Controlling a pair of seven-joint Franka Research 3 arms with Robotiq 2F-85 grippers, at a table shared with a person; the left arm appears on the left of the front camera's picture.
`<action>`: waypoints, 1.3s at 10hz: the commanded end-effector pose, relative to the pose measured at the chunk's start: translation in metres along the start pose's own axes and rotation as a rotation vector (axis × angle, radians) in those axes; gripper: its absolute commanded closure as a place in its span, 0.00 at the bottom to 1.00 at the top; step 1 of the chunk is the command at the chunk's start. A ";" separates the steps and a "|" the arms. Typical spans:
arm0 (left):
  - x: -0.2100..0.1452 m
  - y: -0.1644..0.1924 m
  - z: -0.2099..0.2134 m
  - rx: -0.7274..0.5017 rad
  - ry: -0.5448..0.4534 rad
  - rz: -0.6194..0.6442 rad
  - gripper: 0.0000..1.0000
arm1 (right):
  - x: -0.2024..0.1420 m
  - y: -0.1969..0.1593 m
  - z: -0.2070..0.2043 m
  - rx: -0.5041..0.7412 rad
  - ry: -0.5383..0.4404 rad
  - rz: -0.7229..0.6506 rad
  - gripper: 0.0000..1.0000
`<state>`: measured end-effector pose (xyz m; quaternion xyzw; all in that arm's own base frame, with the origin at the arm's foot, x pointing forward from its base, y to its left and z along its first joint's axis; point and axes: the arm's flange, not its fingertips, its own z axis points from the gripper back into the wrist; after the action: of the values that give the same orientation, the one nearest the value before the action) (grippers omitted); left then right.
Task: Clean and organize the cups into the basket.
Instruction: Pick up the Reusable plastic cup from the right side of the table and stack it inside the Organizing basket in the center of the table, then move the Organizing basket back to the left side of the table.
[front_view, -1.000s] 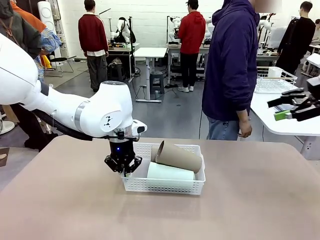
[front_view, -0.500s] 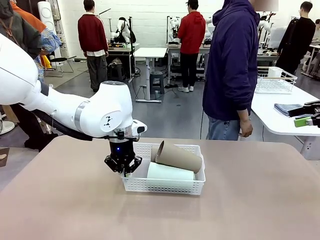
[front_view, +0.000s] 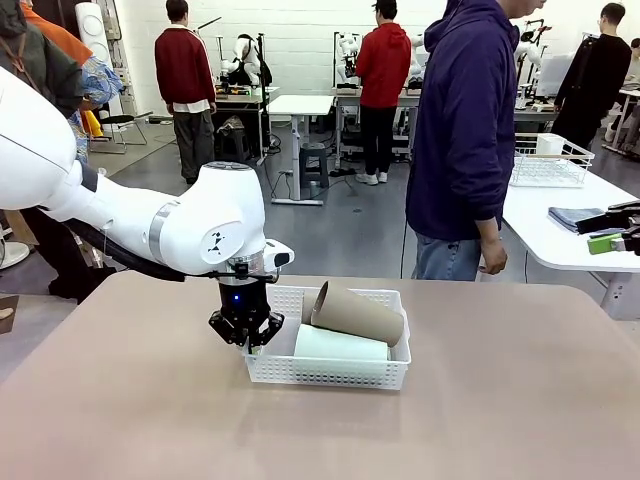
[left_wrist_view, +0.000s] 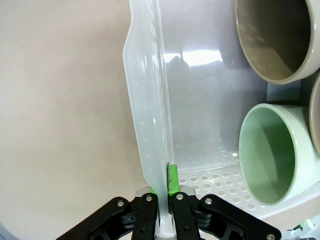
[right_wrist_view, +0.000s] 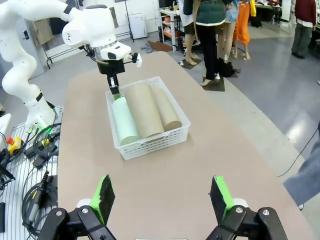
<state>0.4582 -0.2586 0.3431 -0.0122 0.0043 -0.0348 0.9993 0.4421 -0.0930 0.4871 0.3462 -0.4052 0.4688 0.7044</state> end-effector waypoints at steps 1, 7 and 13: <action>-0.001 0.000 -0.001 0.003 0.002 -0.001 1.00 | 0.000 -0.001 -0.002 -0.005 -0.003 -0.002 0.00; -0.001 0.000 -0.001 0.003 0.002 -0.001 1.00 | 0.000 -0.001 -0.002 -0.005 -0.003 -0.002 0.00; -0.001 0.000 -0.001 0.003 0.002 -0.001 1.00 | -0.053 -0.004 0.093 -0.025 0.127 -0.579 0.00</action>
<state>0.4582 -0.2586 0.3430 -0.0122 0.0044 -0.0348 0.9993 0.4046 -0.1855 0.4696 0.3785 -0.2929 0.3023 0.8243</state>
